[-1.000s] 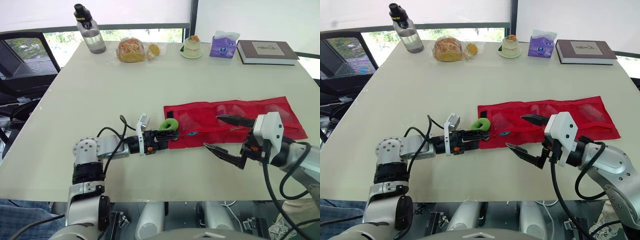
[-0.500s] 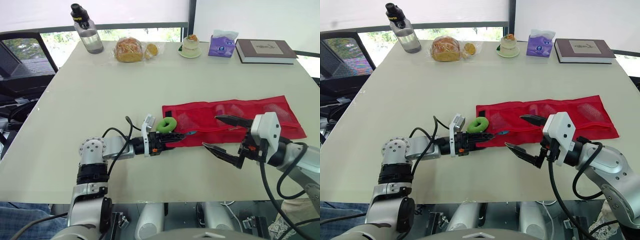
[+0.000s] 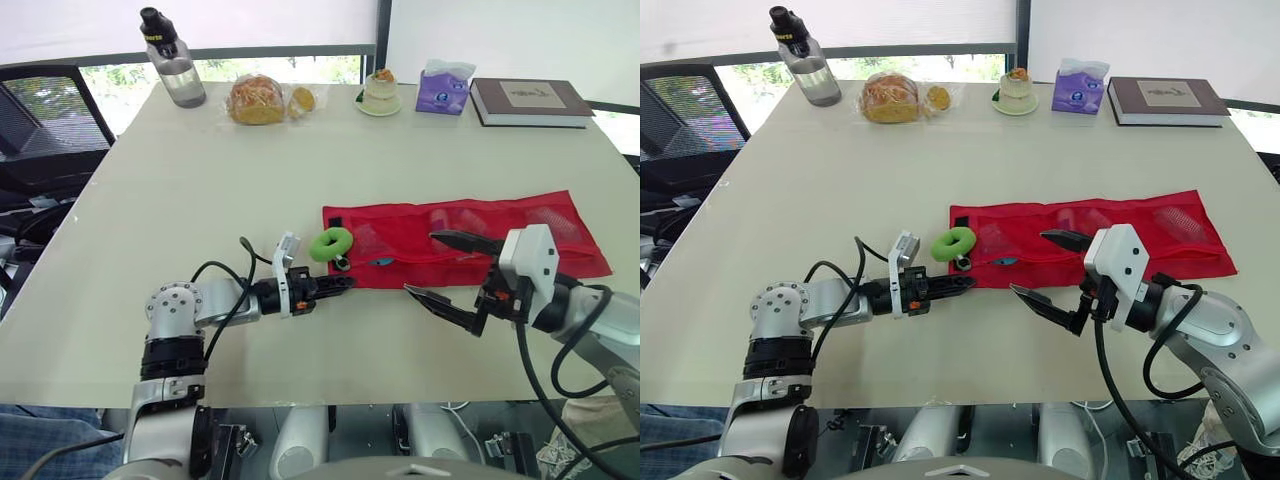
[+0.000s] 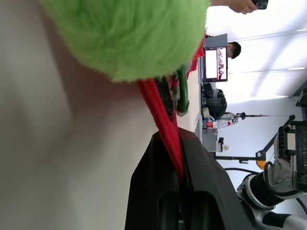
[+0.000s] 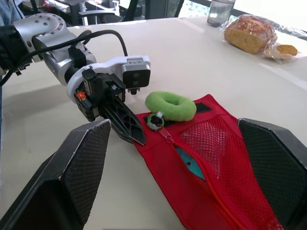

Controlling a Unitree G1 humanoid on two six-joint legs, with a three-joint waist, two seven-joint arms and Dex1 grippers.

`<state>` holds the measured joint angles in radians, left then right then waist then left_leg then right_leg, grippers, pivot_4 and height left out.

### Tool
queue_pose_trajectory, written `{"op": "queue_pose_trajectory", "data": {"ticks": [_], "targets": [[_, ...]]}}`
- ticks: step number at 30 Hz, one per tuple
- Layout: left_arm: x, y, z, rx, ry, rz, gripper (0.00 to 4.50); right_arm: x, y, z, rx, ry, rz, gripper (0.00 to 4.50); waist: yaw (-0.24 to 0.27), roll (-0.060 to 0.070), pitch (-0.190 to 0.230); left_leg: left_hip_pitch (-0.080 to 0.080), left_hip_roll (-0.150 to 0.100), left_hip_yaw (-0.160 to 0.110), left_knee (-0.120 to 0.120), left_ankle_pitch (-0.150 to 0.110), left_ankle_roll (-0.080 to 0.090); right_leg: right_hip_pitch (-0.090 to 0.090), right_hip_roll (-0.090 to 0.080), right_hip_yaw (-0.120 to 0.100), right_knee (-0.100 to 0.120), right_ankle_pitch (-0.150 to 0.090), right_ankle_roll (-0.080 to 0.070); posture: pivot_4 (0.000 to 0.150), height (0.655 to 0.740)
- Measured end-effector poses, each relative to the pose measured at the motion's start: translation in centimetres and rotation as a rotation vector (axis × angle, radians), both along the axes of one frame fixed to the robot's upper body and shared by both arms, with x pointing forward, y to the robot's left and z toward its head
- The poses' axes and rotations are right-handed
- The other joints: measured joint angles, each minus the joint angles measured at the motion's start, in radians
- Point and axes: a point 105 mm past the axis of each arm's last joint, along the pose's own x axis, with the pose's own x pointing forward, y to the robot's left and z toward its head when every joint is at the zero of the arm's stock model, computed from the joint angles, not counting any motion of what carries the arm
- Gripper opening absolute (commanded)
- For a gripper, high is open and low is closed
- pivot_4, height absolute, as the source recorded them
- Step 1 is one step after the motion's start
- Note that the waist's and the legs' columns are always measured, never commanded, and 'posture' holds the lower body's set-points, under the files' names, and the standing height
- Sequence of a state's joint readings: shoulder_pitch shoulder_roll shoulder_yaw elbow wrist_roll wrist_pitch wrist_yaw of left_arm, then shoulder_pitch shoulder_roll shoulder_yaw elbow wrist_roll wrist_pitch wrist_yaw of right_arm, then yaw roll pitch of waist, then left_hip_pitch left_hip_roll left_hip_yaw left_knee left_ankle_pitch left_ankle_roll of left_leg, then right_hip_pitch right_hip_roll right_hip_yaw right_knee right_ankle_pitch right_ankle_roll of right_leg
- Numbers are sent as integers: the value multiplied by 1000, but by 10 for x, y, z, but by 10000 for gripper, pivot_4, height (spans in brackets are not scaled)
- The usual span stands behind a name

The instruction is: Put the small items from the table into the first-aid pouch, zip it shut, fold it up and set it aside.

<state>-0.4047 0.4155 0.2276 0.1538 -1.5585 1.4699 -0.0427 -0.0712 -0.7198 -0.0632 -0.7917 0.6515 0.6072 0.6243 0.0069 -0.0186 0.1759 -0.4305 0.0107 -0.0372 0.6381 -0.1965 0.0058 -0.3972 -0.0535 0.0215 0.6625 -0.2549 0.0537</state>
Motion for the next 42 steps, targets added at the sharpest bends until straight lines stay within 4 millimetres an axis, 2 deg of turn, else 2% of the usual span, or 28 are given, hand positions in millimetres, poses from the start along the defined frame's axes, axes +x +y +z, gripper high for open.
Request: {"op": "queue_pose_trajectory", "data": {"ticks": [6,8,11,17,18,22,25,29,33,34,35,37,38,40,42], "targets": [[-4,10,-2,96,-53,-2,752,32,20,-2,-1,2,-55,45000,-18,0,0,1,0,0,0,0,0,0,1,0,0,0,0,1500,7332],[-6,9,-3,123,-69,-21,752,42,37,-8,-9,31,-38,45000,-18,0,0,0,0,0,-1,0,0,-1,1,0,0,0,0,1500,7332],[-6,11,-2,133,-82,-32,752,53,51,-13,-28,72,-25,45000,-19,0,1,-1,0,0,-1,0,0,-3,1,1,0,0,0,1500,7332],[-5,20,0,176,-115,-42,752,81,95,-18,-6,259,-22,45000,-25,0,1,-1,1,1,-3,1,-1,-4,3,1,1,1,2,1500,7332],[-6,20,-1,180,-120,-46,752,89,105,-22,-21,295,-32,45000,-27,0,1,-1,1,1,-3,1,-2,-4,3,1,1,1,2,1500,7332],[-7,20,-2,183,-127,-57,752,101,130,-37,-64,368,-40,45000,-24,0,1,-1,1,0,-4,1,-2,-4,3,1,1,2,3,1500,7332],[-7,20,-3,180,-131,-54,752,108,140,-48,-119,386,-53,45000,-24,0,1,-2,0,0,-4,1,-2,-4,2,1,0,3,4,1500,7332],[-8,21,-5,187,-145,-49,752,111,142,-60,-191,368,-55,45000,-25,0,1,-1,0,0,-4,1,-2,-5,3,0,1,3,4,1500,7332],[-8,23,-5,186,-153,-38,0,111,143,-62,-210,367,-38,26823,-27,0,1,-1,1,0,-4,1,-2,-5,3,0,1,3,4,1500,7332],[-8,23,-5,185,-156,-37,0,110,143,-62,-213,371,-22,19263,-28,0,1,-1,1,0,-4,1,-2,-4,3,0,1,3,4,1500,7332],[-8,23,-5,185,-156,-37,0,110,143,-62,-213,372,-19,14411,-28,0,1,-1,1,0,-4,1,-2,-5,3,0,1,3,4,1500,7332],[-8,24,-5,183,-157,-37,0,108,143,-62,-214,375,-9,10177,-28,0,1,-1,1,0,-4,1,-2,-4,3,0,1,3,4,1500,7332],[-8,24,-5,180,-159,-38,0,108,142,-61,-217,373,0,4028,-29,0,1,-1,1,0,-4,1,-2,-4,3,0,1,3,4,1500,7332],[-8,25,-5,180,-161,-37,0,107,141,-60,-221,367,2,671,-29,0,1,-1,1,0,-4,1,-2,-4,3,0,1,3,4,1500,7332],[-7,26,-5,179,-162,-34,0,107,141,-59,-223,361,4,671,-33,0,1,-1,1,0,-4,1,-2,-4,3,0,1,3,4,1500,7332]]}}
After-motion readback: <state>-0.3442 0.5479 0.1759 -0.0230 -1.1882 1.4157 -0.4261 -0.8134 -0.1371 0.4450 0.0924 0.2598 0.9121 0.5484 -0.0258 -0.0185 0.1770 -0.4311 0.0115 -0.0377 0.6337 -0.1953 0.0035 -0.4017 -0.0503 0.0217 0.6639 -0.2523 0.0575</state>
